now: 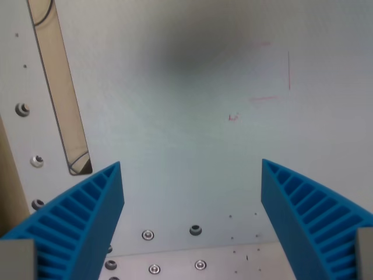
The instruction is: Move in base positive x
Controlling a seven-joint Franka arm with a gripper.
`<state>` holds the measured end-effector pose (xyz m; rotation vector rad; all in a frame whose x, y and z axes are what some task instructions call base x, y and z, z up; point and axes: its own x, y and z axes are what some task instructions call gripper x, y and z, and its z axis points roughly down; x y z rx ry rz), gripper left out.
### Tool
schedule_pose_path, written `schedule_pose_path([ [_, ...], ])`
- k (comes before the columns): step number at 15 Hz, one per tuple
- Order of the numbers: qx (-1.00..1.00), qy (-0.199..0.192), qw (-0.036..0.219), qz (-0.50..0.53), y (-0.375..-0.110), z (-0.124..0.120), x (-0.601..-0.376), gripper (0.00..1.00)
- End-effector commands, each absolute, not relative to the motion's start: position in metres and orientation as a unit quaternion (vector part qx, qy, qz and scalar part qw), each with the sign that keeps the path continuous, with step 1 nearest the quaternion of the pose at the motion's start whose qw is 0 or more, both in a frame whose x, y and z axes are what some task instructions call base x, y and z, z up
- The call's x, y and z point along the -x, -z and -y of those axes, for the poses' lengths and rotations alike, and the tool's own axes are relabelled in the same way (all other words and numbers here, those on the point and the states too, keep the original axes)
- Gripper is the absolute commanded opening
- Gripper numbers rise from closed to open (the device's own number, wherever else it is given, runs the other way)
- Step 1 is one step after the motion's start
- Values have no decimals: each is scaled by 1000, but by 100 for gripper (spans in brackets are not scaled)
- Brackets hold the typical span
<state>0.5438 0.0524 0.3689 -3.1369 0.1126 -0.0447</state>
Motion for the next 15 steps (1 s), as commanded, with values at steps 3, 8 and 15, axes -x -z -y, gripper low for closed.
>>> schedule_pose_path([
  [3, 999, 0, -2, -36, -371, -54, -575, 100],
  [8, 999, 0, -2, -36, -369, -56, -600, 100],
  [15, 999, 0, -2, -36, -366, -58, -635, 100],
])
